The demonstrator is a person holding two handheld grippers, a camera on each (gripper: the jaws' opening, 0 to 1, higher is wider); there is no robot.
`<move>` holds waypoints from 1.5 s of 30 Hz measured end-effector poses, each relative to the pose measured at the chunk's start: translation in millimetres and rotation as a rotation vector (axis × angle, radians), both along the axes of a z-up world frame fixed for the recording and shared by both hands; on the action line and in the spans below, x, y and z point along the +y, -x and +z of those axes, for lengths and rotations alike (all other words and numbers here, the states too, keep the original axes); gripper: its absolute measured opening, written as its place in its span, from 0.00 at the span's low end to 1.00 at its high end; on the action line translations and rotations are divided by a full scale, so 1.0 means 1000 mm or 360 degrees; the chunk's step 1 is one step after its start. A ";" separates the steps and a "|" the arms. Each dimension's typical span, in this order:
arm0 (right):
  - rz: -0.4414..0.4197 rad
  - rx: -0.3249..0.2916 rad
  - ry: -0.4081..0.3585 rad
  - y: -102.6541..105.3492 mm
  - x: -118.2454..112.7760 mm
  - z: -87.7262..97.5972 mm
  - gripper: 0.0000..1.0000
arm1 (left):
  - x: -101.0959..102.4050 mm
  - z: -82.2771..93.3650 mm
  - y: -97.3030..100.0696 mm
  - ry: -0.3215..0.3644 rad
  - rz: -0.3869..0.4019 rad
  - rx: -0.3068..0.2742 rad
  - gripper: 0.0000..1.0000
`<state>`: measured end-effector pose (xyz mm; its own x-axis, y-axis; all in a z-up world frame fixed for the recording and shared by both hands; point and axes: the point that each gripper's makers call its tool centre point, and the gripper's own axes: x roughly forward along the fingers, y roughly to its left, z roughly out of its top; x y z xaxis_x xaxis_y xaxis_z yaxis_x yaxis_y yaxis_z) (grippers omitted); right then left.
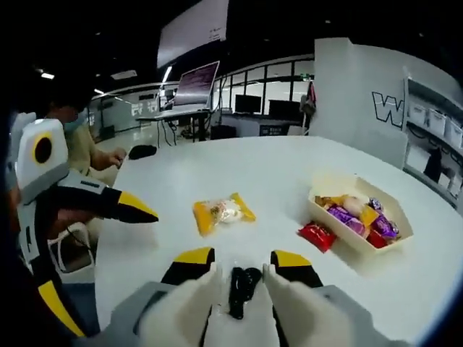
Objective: Place the target food into the container with the food tongs after gripping and lifting it, then release it inside without dropping or visibly crushing the food.
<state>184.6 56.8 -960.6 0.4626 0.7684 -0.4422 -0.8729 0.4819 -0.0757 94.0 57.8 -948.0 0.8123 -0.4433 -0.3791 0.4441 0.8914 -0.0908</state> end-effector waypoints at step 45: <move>-0.0236 0.0207 -0.0292 0.008 -0.056 0.005 0.19 | -0.015 0.017 0.005 0.0021 -0.0028 -0.0032 0.86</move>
<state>176.3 0.3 -955.4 0.5245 0.7693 -0.3648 -0.7885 0.6006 0.1328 89.5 42.3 -931.2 0.8117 -0.4624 -0.3569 0.4614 0.8822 -0.0935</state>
